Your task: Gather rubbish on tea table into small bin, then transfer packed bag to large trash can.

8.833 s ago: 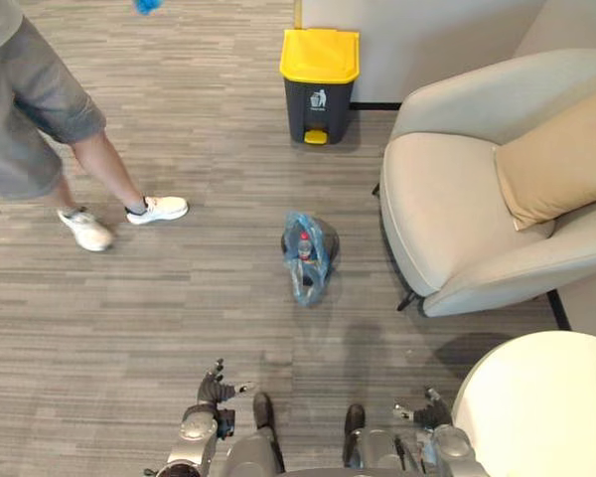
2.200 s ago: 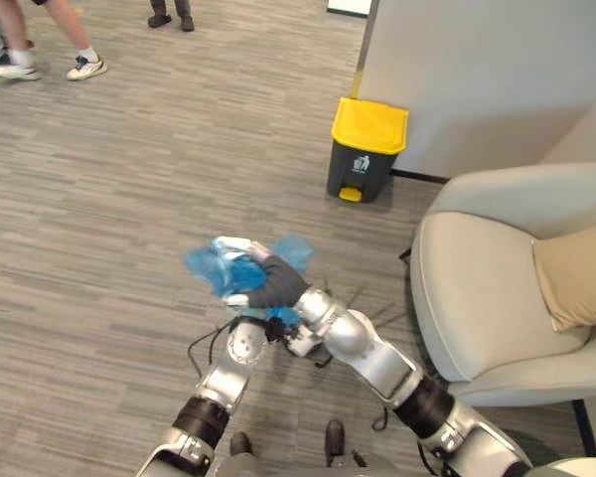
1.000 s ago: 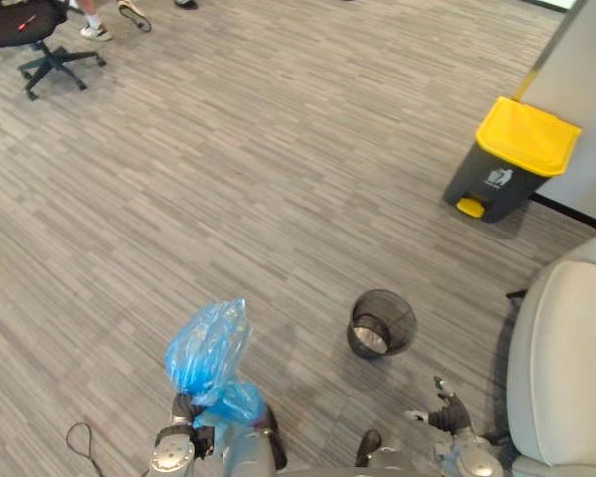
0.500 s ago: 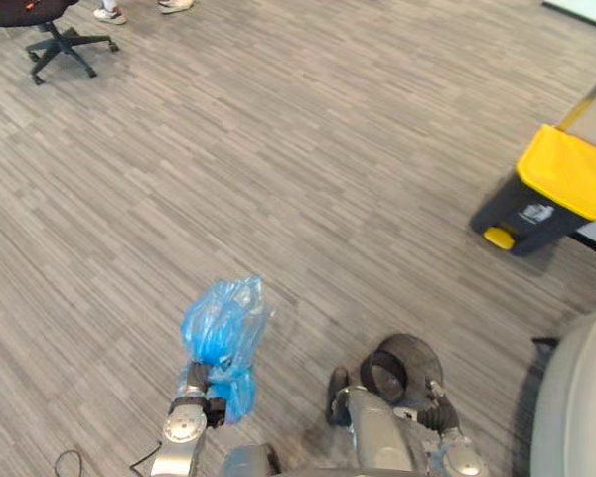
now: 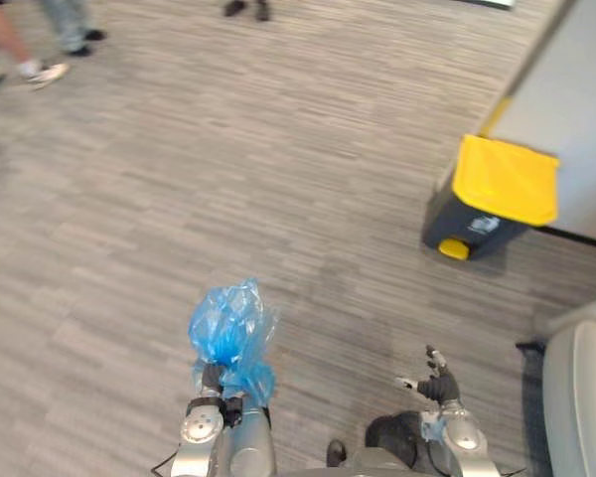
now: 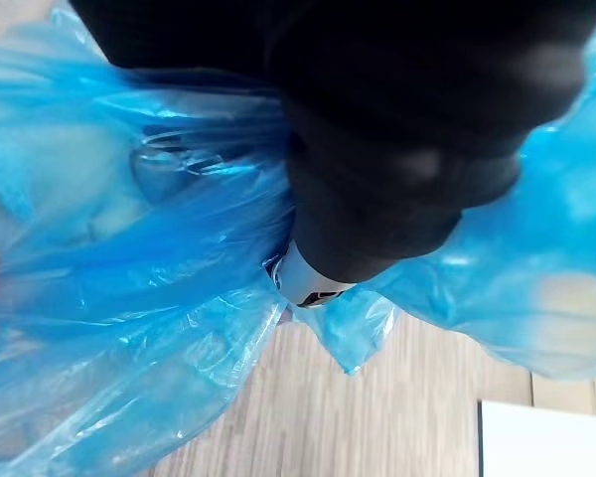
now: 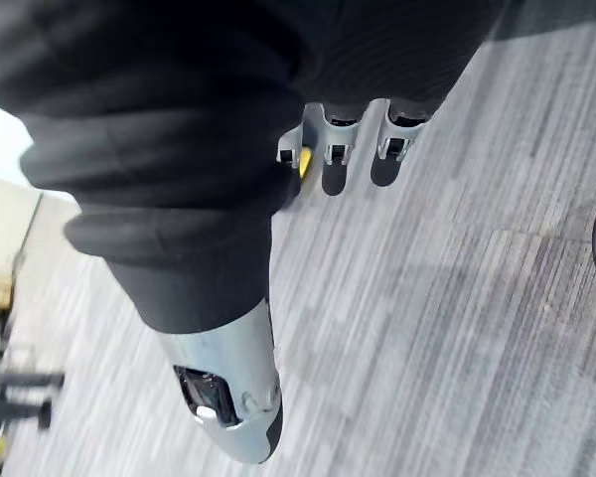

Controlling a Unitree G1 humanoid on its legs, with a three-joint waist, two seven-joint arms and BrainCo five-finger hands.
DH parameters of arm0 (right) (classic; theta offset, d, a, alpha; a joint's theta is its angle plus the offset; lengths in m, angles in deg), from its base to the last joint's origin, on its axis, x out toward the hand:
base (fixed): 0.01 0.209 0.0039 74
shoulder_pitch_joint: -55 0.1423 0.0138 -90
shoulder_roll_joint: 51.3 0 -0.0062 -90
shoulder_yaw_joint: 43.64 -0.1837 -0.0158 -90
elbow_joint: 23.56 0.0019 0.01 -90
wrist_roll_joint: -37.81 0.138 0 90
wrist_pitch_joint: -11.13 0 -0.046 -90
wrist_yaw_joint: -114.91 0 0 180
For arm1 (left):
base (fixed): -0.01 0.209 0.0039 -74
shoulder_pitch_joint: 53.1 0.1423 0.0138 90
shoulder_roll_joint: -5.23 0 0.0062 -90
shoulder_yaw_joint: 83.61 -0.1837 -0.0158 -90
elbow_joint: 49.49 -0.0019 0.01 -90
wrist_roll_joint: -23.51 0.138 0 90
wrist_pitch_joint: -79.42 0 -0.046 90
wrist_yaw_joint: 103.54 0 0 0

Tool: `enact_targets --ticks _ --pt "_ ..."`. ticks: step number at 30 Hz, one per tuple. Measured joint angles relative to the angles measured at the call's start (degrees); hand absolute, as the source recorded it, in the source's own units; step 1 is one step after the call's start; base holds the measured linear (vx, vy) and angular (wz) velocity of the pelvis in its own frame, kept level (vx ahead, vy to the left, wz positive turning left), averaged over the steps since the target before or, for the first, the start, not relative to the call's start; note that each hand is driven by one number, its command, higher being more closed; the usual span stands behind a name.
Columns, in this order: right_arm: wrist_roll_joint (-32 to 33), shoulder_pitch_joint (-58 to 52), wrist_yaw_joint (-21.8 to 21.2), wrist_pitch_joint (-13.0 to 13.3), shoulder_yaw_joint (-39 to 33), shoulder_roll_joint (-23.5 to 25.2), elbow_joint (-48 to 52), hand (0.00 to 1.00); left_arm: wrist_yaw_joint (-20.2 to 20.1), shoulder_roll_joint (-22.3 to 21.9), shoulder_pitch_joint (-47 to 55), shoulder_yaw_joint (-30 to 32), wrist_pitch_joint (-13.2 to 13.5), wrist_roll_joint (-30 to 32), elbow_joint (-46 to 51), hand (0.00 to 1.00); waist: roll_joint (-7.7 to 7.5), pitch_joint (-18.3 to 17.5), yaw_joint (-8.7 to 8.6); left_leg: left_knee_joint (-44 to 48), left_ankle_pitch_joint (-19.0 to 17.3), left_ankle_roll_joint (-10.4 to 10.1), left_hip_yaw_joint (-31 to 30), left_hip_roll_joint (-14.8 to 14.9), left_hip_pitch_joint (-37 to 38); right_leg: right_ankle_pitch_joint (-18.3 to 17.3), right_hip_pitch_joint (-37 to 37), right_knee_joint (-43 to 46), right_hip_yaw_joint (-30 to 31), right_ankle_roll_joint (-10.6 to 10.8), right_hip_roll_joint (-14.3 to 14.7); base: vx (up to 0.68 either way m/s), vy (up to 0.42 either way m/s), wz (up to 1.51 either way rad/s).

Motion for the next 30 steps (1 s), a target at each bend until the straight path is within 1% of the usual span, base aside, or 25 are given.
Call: enact_targets --ticks 1,2,3,4,5,6,7,8,10,12,13,14,15,16,17,18,19,20,21,23,25,27,28,29,30 --pt "0.0 -0.71 -0.1 -0.13 0.05 0.76 -0.26 0.0 0.01 1.15 -0.75 -0.08 -0.05 0.01 0.4 1.0 -2.88 -0.73 -0.86 0.57 -2.56 1.26 2.37 -1.95 1.34 -1.24 -1.03 2.9 1.37 1.65 -2.91 0.4 0.292 -0.59" --pt "-0.13 -0.99 -0.1 -0.11 0.06 1.06 -0.32 0.0 -0.01 1.81 -0.73 -0.12 -0.05 0.01 0.91 1.0 -3.94 -1.09 -0.78 1.12 -6.17 1.21 5.38 -2.31 3.1 -1.99 -2.12 6.84 2.76 2.97 -4.31 0.4 0.268 -0.74" --pt "-0.14 -0.8 -0.11 -0.11 0.09 1.2 -0.42 0.0 0.0 2.1 -0.73 -0.41 -0.06 0.0 1.03 1.0 -4.19 -1.06 -0.47 1.54 -7.86 1.4 6.58 -2.58 4.43 -2.16 -3.13 10.25 3.17 3.76 -4.9 0.36 0.282 -1.17" --pt "-0.46 -0.12 -0.13 -0.07 0.3 1.72 -0.58 0.0 0.02 2.36 -0.01 -0.83 -0.09 -0.01 1.11 1.0 -4.31 -1.06 -0.61 1.54 -10.59 2.14 9.79 -2.79 7.84 -1.22 -7.18 20.53 2.11 9.81 -6.41 0.31 0.267 -1.2" --pt "-0.56 0.75 -0.18 -0.01 0.62 2.12 -1.11 0.0 0.07 3.46 0.56 -2.21 -0.1 -0.01 1.17 1.0 -4.05 -0.94 -0.89 1.14 -12.56 2.46 12.12 -2.88 10.67 0.04 -11.89 29.58 -0.05 14.74 -7.85 0.3 0.252 -1.09" --pt "-0.58 0.88 -0.21 -0.01 0.67 2.36 -1.62 0.0 0.04 4.14 0.57 -2.83 -0.12 -0.02 1.17 1.0 -3.87 -0.85 -0.95 0.9 -13.51 2.47 13.09 -2.88 12.03 -0.14 -14.11 33.04 -1.94 14.17 -8.74 0.35 0.225 -0.77" --pt "-0.63 1.2 -0.23 -0.13 1.03 2.67 -3.32 0.0 0.09 5.17 0.54 -3.31 -0.13 -0.04 1.17 1.0 -3.66 -0.74 -1.13 -0.72 -14.7 2.02 14.85 -3.2 14.54 -1.04 -18.19 36.0 -6.65 11.45 -10.5 0.32 0.14 -0.6" --pt "-0.7 1.31 -0.27 -0.42 1.96 2.56 -4.41 0.0 0.24 5.79 0.44 -3.31 -0.13 -0.04 1.15 1.0 -4.04 -0.98 -1.26 -2.91 -15.25 1.54 16.16 -3.56 16.92 -1.54 -21.37 35.44 -11.34 8.73 -11.67 0.41 0.111 -0.5" --pt "-1.08 3.21 -0.27 -0.73 2.42 1.99 -7.48 0.0 0.19 6.19 -0.24 -2.52 -0.1 -0.04 0.11 1.0 -3.89 -0.89 -2.06 -5.89 -15.47 1.1 17.33 -3.31 20.17 -2.25 -25.53 30.17 -18.48 6.28 -12.05 0.47 0.015 -0.27" --pt "-1.09 6.06 -0.23 -0.84 2.5 0.53 -10.92 0.0 0.22 6.24 -1.36 -1.68 -0.16 -0.04 -2.79 1.0 -3.25 -0.47 -3.5 -8.75 -15.14 -0.24 19.09 -2.83 24.08 0.86 -28.76 20.25 -24.28 2.99 -11.35 0.51 -0.035 -0.14" --pt "-1.11 6.39 -0.22 -0.85 2.51 -0.2 -11.78 0.0 0.16 6.75 -1.31 -1.66 -0.19 -0.04 -4.09 1.0 -3.08 -0.42 -4.26 -10.5 -15.13 -1.35 19.29 -3.31 26.73 6.3 -29.1 12.47 -25.52 1.1 -9.53 0.64 -0.042 -0.11" --pt "-1.13 6.18 -0.2 -0.82 2.54 -1.23 -11.93 0.0 0.11 7.06 -1.51 -1.63 -0.21 -0.02 -5.38 1.0 -2.72 -0.42 -4.6 -11.03 -15.29 -2.29 18.73 -2.92 29.14 13.23 -28.26 10.14 -25.1 -4.54 -7.44 0.67 -0.036 -0.36" --pt "-1.12 6.58 -0.22 -0.89 2.49 -2.59 -12.46 0.0 0.09 6.44 -1.7 -1.49 -0.33 0.0 -6.12 1.0 -0.22 -0.91 -3.74 -10.28 -15.12 -3.6 18.55 -0.85 29.25 12.78 -27.84 10.65 -25.38 -4.95 -6.06 0.66 -0.049 -0.33" --pt "-1.12 7.16 -0.23 -0.89 2.12 -3.21 -12.44 0.0 -0.04 6.44 -1.74 -1.53 -0.24 0.0 -6.13 1.0 0.18 -0.93 -4.15 -7.42 -12.56 -5.76 17.0 -0.74 28.19 10.36 -27.96 12.09 -25.25 -4.68 -6.66 0.51 -0.066 -0.27" --pt "-1.13 7.18 -0.23 -0.92 1.66 -3.47 -12.45 0.0 -0.03 5.96 -2.16 -1.6 -0.28 0.01 -6.25 1.0 0.19 -0.86 -4.49 -5.43 -10.64 -5.88 15.86 -0.91 27.83 9.31 -27.75 13.32 -25.05 -4.72 -7.23 0.74 -0.153 -0.05" --pt "-1.15 6.88 -0.29 -0.99 1.63 -4.47 -12.08 0.0 -0.02 3.59 -3.69 -1.26 -0.37 0.01 -6.25 1.0 0.14 1.56 -4.96 4.71 -3.76 -3.59 14.1 -0.6 27.25 8.34 -26.8 21.87 -25.68 -7.22 -9.24 0.55 -0.169 -0.14" --pt "-1.15 6.11 -0.33 -1.0 1.61 -4.58 -11.7 0.0 -0.04 3.2 -3.47 -0.36 -0.32 -0.01 -6.35 1.0 0.16 2.17 -4.48 11.65 -0.44 -2.32 13.82 1.23 25.85 6.05 -26.06 20.86 -25.02 -4.44 -7.7 0.48 -0.191 -0.42" --pt "-1.11 4.17 -0.23 -1.12 2.27 -3.35 -9.49 0.0 -0.38 2.32 -1.69 0.05 0.19 0.03 -4.9 1.0 0.72 1.23 -3.67 26.67 0.64 -0.77 12.13 4.33 20.91 6.96 -19.29 8.93 -25.16 -6.14 -4.78 0.22 -0.121 -1.02" --pt "-1.04 4.24 -0.09 -1.1 2.26 -3.32 -8.88 0.0 -0.44 1.14 -1.32 0.24 0.13 0.0 -4.34 1.0 2.66 1.29 -2.33 37.05 -6.2 0.22 9.36 6.5 15.37 6.26 -16.15 7.88 -22.22 -7.36 -1.39 0.26 -0.053 -1.26" --pt "-0.98 4.69 -0.17 -1.11 2.36 -1.61 -8.6 0.0 -0.71 1.14 -1.76 -0.09 -0.09 -0.01 -4.29 1.0 1.85 1.59 -0.91 39.76 -9.5 0.03 8.02 5.62 9.31 6.05 -12.85 5.47 -19.4 -7.41 -0.28 0.35 0.033 -1.04" --pt "-0.95 4.54 -0.19 -1.1 2.49 0.73 -7.05 0.0 -1.01 1.01 -1.91 -0.72 0.0 -0.03 -3.93 1.0 -1.19 2.54 1.08 32.32 -11.44 1.47 6.45 2.21 2.16 5.94 -7.61 1.22 -14.42 -6.4 -0.37 0.56 0.096 -1.18" --pt "-0.95 5.24 -0.16 -0.91 2.35 0.41 -6.43 0.0 -1.09 0.84 -1.37 -0.9 0.02 -0.02 -3.89 1.0 -1.96 2.73 2.29 22.31 -11.83 1.06 3.83 -0.37 -0.73 5.16 -4.55 -0.52 -10.36 -4.76 -0.47 0.52 0.221 -1.27" --pt "-0.95 5.23 -0.08 -0.72 1.25 0.11 -6.83 0.0 -1.05 0.43 -0.56 -0.59 0.02 -0.04 -3.95 1.0 -1.85 2.35 2.42 7.6 -9.62 -1.01 0.84 -2.78 0.1 4.07 -3.25 -0.93 -7.38 -2.67 -0.59 0.58 0.354 -1.45" --pt "-0.99 5.8 -0.05 -0.63 1.19 -0.32 -7.78 0.0 -0.98 0.11 0.04 -0.55 0.13 -0.04 -4.37 1.0 -1.41 1.87 3.29 2.12 -3.72 2.53 0.01 -3.32 1.58 2.44 -2.61 -0.32 -4.16 -0.75 -0.34 0.48 0.318 -1.25" --pt "-1.01 6.27 -0.13 -0.79 1.34 0.05 -8.28 0.0 -0.99 0.73 -0.24 -0.55 0.02 -0.02 -5.14 1.0 -2.3 1.47 2.85 1.78 -3.9 2.79 0.78 -4.42 1.97 2.15 -2.88 0.17 -2.65 -0.31 -1.72 0.4 0.245 -0.64"
